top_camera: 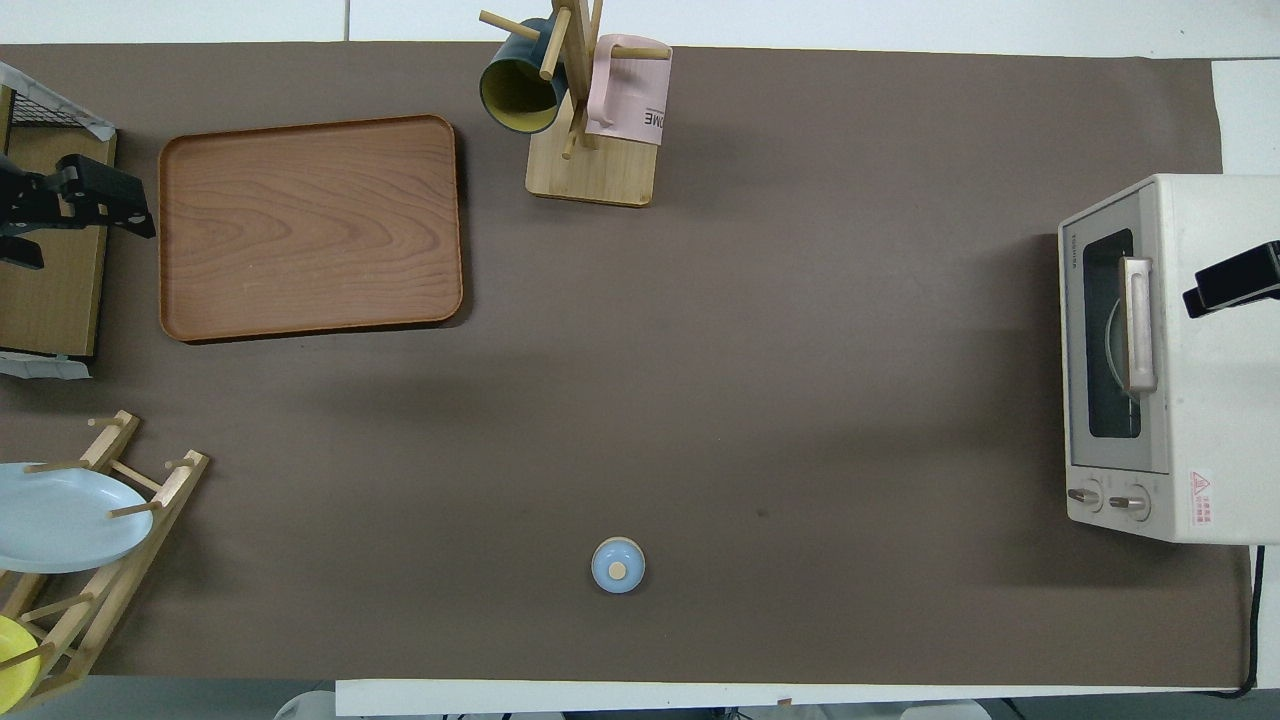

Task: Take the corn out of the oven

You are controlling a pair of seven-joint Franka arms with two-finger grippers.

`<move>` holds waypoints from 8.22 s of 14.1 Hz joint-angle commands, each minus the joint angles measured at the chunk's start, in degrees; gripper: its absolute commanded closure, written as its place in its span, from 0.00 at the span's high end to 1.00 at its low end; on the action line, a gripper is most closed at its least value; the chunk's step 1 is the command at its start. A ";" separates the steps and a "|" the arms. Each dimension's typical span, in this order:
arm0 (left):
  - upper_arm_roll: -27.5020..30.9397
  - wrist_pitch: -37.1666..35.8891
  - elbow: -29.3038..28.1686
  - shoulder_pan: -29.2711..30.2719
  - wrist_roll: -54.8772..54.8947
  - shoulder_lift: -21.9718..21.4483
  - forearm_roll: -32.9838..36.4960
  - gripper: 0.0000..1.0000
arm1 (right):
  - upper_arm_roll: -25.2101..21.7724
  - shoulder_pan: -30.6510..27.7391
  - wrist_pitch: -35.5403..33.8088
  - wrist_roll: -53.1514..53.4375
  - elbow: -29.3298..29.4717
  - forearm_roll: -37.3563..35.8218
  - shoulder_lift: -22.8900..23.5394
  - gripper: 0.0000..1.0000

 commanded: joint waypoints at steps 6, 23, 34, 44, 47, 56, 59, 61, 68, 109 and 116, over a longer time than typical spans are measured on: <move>-0.91 -1.03 1.04 0.44 8.59 -2.31 0.04 1.00 | -0.07 -0.64 1.10 0.44 -1.28 -0.26 -0.91 1.00; -0.99 -1.21 -0.63 0.62 8.15 -3.28 0.13 1.00 | 0.55 0.06 23.07 -2.02 -19.39 -6.77 1.28 0.00; -0.99 -1.29 -0.63 0.62 8.15 -3.28 0.13 1.00 | 0.72 7.78 35.44 9.66 -20.18 -5.80 11.55 0.00; -0.99 -1.29 -0.63 0.62 8.15 -3.28 0.13 1.00 | 1.34 10.94 43.90 15.97 -20.79 -1.06 17.81 0.00; -0.99 -1.29 -0.63 0.62 8.15 -3.28 0.13 1.00 | 2.04 14.47 41.63 19.42 -18.69 1.76 17.20 0.07; -0.99 -1.29 -0.63 0.62 8.15 -3.28 0.13 1.00 | 1.69 6.04 23.42 18.90 -19.28 0.97 7.88 0.60; -0.99 -1.29 -0.63 0.62 8.15 -3.28 0.05 1.00 | 1.69 3.67 29.20 15.75 -24.90 0.97 6.13 0.60; -0.99 -1.29 -0.63 0.62 8.15 -3.28 0.13 1.00 | 1.69 2.87 34.13 14.86 -28.95 0.88 4.98 0.60; -0.99 -1.29 -0.63 0.62 8.15 -3.28 0.05 1.00 | 1.78 7.24 33.72 10.98 -29.24 -9.39 4.53 0.00; -1.43 39.05 -12.85 -37.53 -46.08 21.33 3.19 0.00 | 4.68 11.92 44.34 26.19 -30.99 -9.04 11.92 0.01; 1.47 33.53 -12.23 -22.80 -25.23 17.21 5.41 0.00 | 4.68 10.08 44.26 25.93 -30.90 -12.30 12.27 0.01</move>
